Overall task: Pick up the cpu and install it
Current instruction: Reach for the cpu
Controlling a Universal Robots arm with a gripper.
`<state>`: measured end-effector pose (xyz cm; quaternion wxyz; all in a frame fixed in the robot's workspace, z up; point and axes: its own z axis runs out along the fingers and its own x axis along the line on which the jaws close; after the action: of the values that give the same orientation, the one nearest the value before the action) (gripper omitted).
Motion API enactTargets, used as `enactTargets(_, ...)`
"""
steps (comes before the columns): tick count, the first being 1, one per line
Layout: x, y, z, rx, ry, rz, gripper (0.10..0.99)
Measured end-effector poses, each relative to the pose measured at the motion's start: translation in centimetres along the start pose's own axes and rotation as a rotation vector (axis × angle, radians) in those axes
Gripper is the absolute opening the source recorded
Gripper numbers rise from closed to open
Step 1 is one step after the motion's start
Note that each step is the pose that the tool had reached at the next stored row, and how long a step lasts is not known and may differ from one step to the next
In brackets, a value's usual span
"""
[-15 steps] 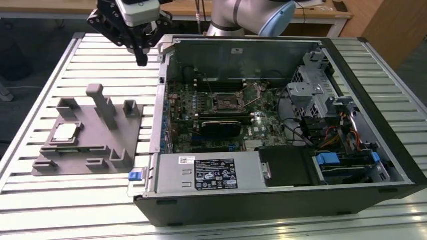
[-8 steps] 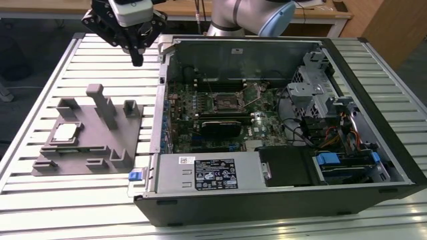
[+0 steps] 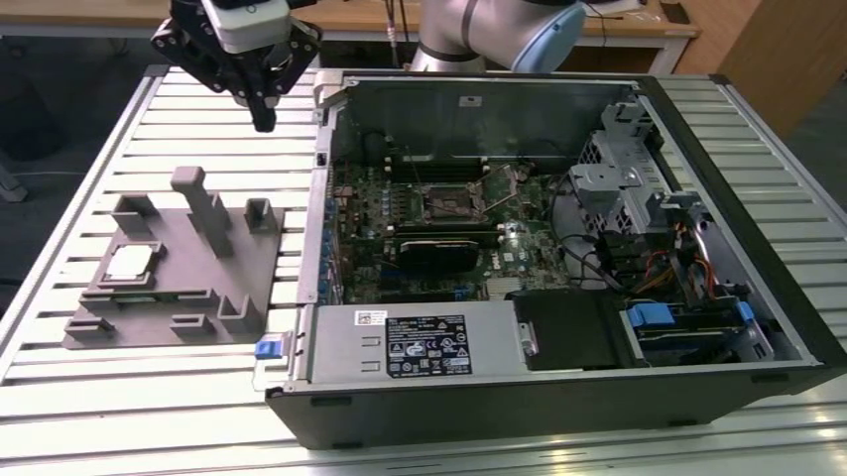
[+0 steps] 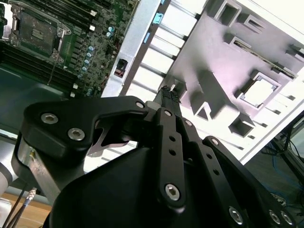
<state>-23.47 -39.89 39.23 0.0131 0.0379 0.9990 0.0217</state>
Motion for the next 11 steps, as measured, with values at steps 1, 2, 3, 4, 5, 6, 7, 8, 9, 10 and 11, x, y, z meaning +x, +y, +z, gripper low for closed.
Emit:
enactTargets(1, 0.09, -0.01, 0.0, 0.0, 0.0, 0.0, 0.106)
enactTargets(2, 0.18, -0.01, 0.0, 0.0, 0.0, 0.0, 0.106)
enactTargets(3, 0.27, -0.02, 0.0, 0.0, 0.0, 0.0, 0.106)
enactTargets(4, 0.37, -0.03, 0.0, 0.0, 0.0, 0.0, 0.106)
enactTargets(5, 0.47, -0.03, 0.0, 0.0, 0.0, 0.0, 0.106)
enactTargets(6, 0.57, -0.04, 0.0, 0.0, 0.0, 0.0, 0.106)
enactTargets(7, 0.67, -0.05, 0.0, 0.0, 0.0, 0.0, 0.106)
enactTargets(8, 0.75, -0.06, 0.0, 0.0, -0.0001, 0.0, 0.106)
enactTargets(9, 0.83, -0.06, 0.0, 0.0, 0.0, 0.0, 0.106)
enactTargets(10, 0.9, -0.07, 0.0, 0.0, 0.0, 0.0, 0.106)
enactTargets(11, 0.98, -0.07, 0.0, 0.0, 0.0, 0.0, 0.106)
